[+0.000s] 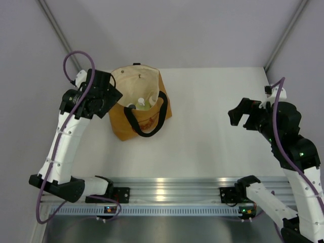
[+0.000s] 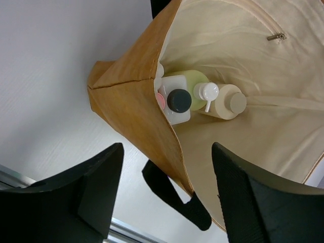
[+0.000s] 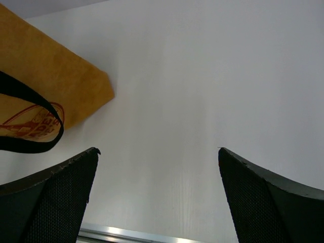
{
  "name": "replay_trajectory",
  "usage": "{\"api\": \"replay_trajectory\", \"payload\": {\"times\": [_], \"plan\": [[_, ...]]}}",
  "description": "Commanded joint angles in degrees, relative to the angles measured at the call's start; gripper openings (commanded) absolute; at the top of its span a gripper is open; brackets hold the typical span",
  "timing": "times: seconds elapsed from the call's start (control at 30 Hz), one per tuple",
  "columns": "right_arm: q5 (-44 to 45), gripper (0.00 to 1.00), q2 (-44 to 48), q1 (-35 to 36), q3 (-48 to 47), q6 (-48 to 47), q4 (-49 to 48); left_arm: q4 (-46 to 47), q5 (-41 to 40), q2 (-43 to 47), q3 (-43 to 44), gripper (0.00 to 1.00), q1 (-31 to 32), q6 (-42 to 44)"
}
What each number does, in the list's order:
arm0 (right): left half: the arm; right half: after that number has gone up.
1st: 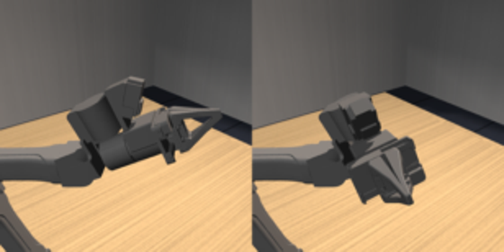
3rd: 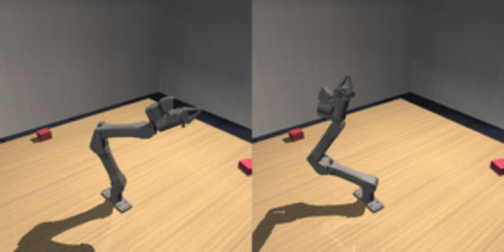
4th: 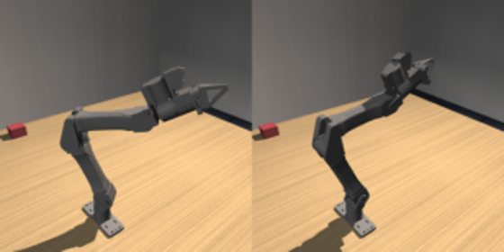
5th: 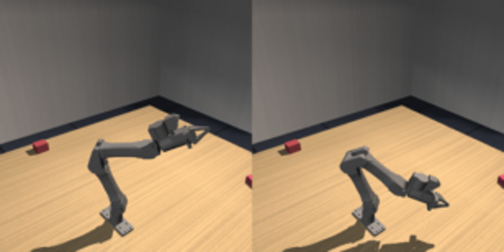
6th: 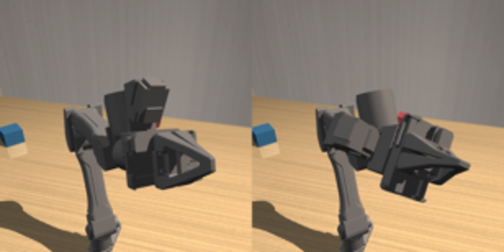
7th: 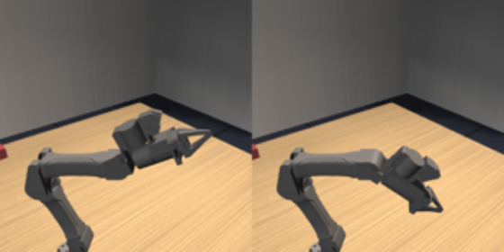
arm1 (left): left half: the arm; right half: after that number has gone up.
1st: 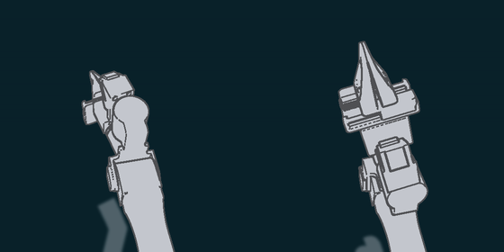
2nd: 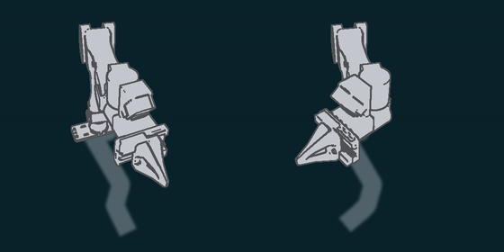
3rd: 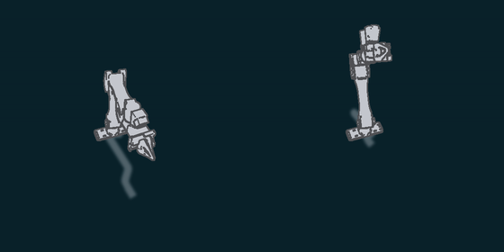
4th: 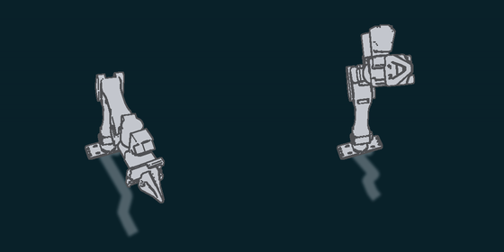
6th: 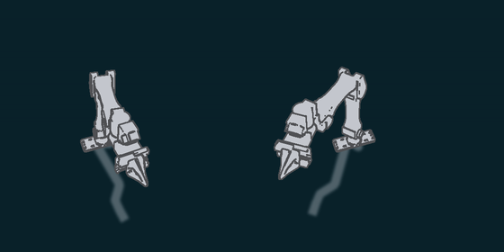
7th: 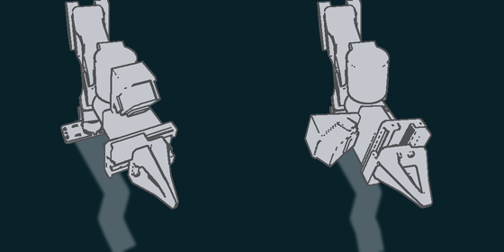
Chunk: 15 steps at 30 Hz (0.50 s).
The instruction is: Take the personal care products out of the canvas bag
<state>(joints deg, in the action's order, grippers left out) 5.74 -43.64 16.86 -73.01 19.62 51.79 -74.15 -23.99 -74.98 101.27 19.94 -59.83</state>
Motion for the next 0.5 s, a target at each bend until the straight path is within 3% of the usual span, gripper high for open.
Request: {"api": "replay_trajectory", "payload": {"times": [0.0,0.1,0.2,0.23,0.33,0.4,0.47], "plan": [[-2.5,1.0,0.2,0.4,-0.2,-0.1,-3.6,3.7,2.6,0.3,-2.4,0.7,0.1,-3.2],[-4.2,0.99,0.1,0.5,-0.2,-0.4,-4.2,5.8,4.2,0.8,-5.1,0.61,0.2,-3.9],[-7.4,1.0,-0.5,0.4,-0.3,-0.6,-4.5,7.6,5.2,1.3,-7.6,0.42,0.6,-4.2],[-8.1,1.0,-0.2,0.5,-0.1,-0.6,-4.6,7.8,5.5,1.2,-8.1,0.3,0.8,-4.1],[-10.5,0.99,0.9,0.5,0.0,-0.8,-6.7,7.8,4.9,1.9,-8.5,0.08,2.3,-4.3],[-13.1,0.99,0.7,0.5,-0.7,-1.2,-7.6,7.8,3.9,2.5,-9.5,0.0,4.0,-5.0],[-17.2,0.99,-1.3,0.5,-2.6,-1.2,-7.8,8.1,2.8,3.4,-11.8,0.0,6.3,-5.9]]}}
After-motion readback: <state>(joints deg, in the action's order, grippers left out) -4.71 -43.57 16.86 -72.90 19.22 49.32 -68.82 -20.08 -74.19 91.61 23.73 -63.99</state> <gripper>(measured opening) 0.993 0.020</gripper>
